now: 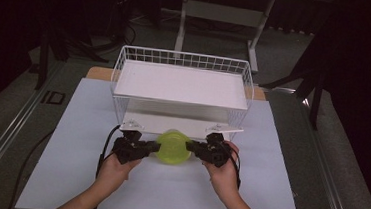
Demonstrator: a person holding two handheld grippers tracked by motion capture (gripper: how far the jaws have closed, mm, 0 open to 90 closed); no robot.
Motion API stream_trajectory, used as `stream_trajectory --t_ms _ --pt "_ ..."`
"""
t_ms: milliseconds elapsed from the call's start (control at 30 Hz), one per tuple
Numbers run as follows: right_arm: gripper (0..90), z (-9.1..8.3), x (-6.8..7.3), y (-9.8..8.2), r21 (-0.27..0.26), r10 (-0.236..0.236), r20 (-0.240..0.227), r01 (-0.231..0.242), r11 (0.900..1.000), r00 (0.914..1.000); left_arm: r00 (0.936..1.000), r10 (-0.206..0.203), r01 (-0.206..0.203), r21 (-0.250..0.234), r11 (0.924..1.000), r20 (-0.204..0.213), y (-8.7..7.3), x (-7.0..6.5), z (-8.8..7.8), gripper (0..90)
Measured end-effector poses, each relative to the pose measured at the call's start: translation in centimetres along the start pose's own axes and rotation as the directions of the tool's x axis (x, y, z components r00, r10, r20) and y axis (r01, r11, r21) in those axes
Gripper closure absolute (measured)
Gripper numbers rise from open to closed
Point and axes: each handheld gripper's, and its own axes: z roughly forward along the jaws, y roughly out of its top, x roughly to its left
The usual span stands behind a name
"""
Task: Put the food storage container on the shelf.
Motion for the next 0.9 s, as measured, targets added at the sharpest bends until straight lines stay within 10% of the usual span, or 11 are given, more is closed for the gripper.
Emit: stream_trajectory --t_ms 900 --pt "78.8 3.6 -4.0 1.9 0.044 0.039 0.069 -0.042 0.998 0.9968 0.9992 -0.026 0.025 -0.021 0.9995 -0.03 0.8 3.1 4.6 81.3"
